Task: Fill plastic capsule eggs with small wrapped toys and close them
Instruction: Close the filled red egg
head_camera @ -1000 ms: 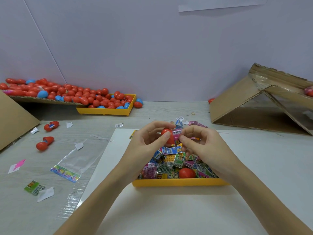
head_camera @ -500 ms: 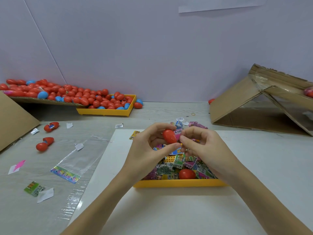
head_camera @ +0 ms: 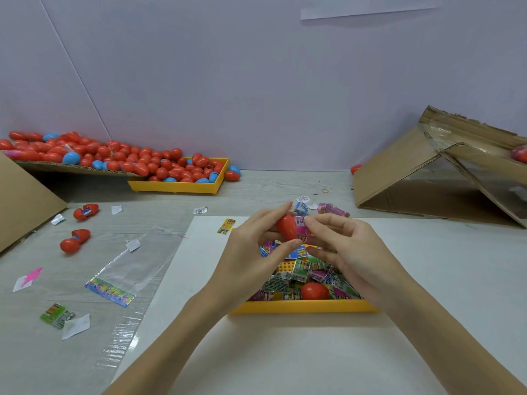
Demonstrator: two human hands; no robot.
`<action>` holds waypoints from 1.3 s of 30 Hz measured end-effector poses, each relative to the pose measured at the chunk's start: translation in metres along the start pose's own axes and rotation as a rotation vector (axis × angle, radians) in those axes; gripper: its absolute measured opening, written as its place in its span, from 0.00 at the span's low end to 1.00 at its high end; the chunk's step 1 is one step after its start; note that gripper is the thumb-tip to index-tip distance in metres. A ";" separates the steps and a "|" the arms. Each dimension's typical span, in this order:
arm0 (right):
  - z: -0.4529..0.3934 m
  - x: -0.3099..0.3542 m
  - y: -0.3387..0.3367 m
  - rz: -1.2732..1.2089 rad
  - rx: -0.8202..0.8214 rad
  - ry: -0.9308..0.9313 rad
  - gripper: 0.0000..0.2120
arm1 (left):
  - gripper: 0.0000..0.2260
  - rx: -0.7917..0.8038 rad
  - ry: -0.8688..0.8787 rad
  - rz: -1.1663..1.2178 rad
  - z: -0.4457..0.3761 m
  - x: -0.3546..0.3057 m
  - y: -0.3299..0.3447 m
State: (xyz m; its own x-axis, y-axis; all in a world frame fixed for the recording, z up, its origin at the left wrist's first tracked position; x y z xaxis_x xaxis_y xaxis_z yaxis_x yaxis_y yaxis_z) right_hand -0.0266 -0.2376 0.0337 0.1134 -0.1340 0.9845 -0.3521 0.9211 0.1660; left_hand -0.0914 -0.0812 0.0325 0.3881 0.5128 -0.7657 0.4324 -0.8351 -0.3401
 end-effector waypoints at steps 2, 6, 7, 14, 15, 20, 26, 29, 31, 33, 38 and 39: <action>0.000 0.000 -0.001 -0.006 -0.004 0.014 0.11 | 0.28 0.010 0.034 -0.038 0.000 0.000 0.001; -0.001 -0.004 -0.002 -0.034 -0.004 0.073 0.15 | 0.29 0.043 0.091 -0.134 0.000 -0.002 0.000; -0.001 -0.005 -0.002 -0.049 0.003 0.101 0.15 | 0.30 0.054 0.119 -0.179 0.000 -0.003 0.001; -0.003 -0.013 0.000 -0.258 0.059 0.295 0.09 | 0.22 -0.077 0.207 -0.127 -0.002 -0.009 -0.008; -0.003 -0.013 0.001 -0.294 0.069 0.311 0.09 | 0.22 -0.093 0.225 -0.119 -0.001 -0.009 -0.009; -0.003 -0.017 0.005 -0.440 0.046 0.439 0.09 | 0.22 -0.118 0.246 -0.061 -0.002 -0.009 -0.012; -0.002 -0.020 0.006 -0.478 0.028 0.477 0.08 | 0.19 -0.125 0.171 0.005 -0.003 -0.005 -0.012; -0.001 -0.020 0.007 -0.468 0.021 0.478 0.06 | 0.18 -0.124 0.154 0.014 -0.004 -0.006 -0.013; -0.001 -0.021 0.009 -0.477 0.015 0.485 0.07 | 0.18 -0.128 0.154 0.012 -0.003 -0.006 -0.014; 0.000 -0.021 0.009 -0.501 0.005 0.489 0.12 | 0.18 -0.139 0.164 -0.010 -0.003 -0.007 -0.014; 0.002 -0.019 0.009 -0.539 0.013 0.467 0.19 | 0.19 -0.176 0.204 -0.059 -0.003 -0.010 -0.015; 0.002 -0.018 0.008 -0.536 0.022 0.460 0.17 | 0.19 -0.179 0.214 -0.081 -0.003 -0.010 -0.016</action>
State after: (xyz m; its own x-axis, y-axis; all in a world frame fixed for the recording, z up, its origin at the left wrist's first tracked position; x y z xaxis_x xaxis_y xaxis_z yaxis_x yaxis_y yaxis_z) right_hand -0.0333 -0.2281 0.0174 0.6558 -0.3951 0.6433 -0.1556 0.7630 0.6273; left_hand -0.1000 -0.0724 0.0472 0.5013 0.6227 -0.6008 0.5985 -0.7510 -0.2790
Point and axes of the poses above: each hand's wrist, its own z-axis away from the middle knuckle, its own y-axis out of the palm, x = y × z, the point moved 4 cm from there along -z, towards the middle knuckle, and after that the axes turned 8 degrees about -x, right-handed, at the moved point
